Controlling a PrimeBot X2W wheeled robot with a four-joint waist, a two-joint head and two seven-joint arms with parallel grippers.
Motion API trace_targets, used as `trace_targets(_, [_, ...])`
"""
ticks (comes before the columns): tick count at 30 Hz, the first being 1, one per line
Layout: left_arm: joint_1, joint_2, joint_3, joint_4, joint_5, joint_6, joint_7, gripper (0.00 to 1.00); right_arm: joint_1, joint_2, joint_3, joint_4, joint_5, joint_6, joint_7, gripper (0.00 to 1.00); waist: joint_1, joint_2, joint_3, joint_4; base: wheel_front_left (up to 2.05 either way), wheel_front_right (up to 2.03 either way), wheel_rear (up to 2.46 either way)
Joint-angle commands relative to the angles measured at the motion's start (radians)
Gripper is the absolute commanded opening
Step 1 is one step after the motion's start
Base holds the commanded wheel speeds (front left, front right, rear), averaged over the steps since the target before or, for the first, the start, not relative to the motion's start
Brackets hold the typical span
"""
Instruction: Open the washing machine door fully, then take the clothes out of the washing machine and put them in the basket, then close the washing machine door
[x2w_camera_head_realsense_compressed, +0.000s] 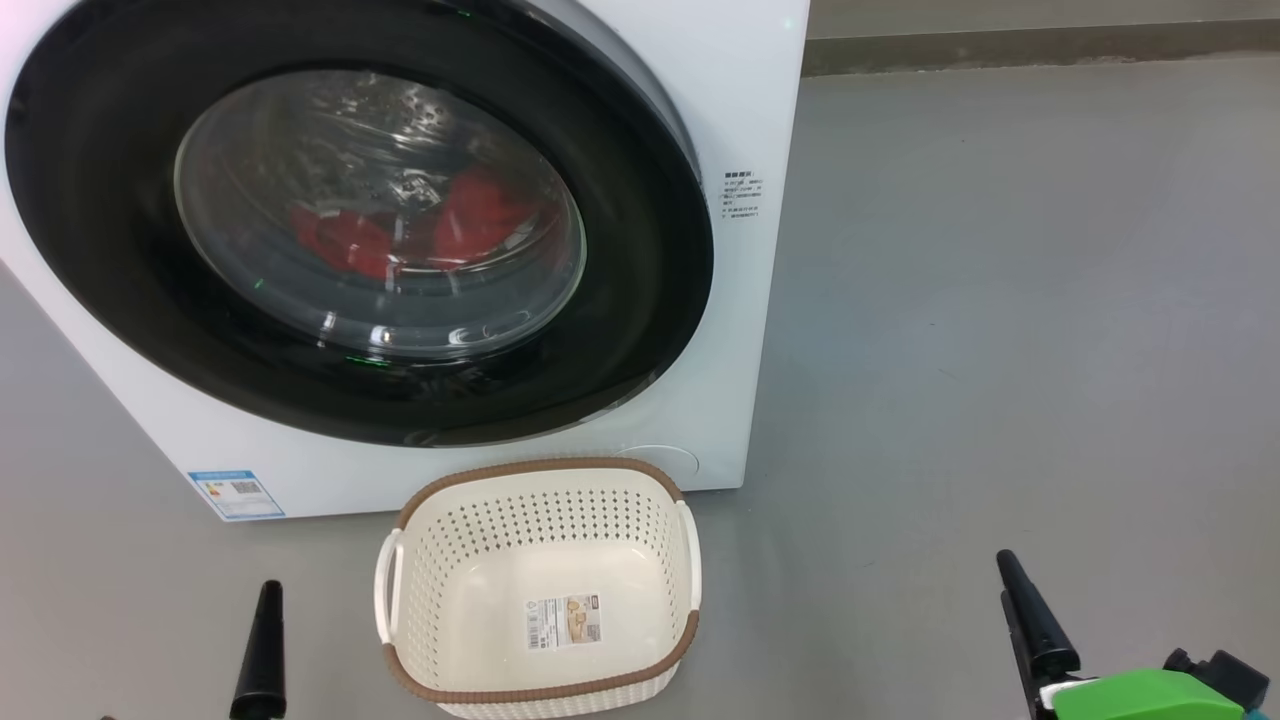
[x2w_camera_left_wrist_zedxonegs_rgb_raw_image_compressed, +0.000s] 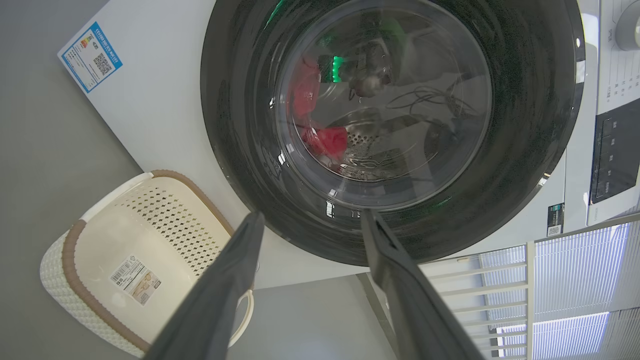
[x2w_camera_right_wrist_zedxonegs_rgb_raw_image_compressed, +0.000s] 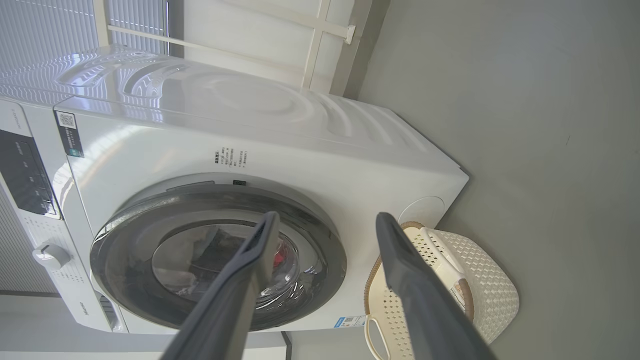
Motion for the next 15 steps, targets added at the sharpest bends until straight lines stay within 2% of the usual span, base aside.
trace_targets(1, [-0.013,0.016,0.005,-0.037,0.034,0.000,-0.012,1.00,-0.036,-0.015,0.017,-0.022,-0.028,0.000,-0.010,1.00,-0.0001,-0.0001,0.000,0.000,0.00,0.00,0.00])
trace_targets(15, [0.005,0.019,-0.017,-0.077,0.223,0.018,-0.054,1.00,-0.039,-0.022,0.042,-0.020,-0.211,0.000,-0.051,1.00,-0.0001,-0.0001,-0.002,0.005,0.00,0.00,0.00])
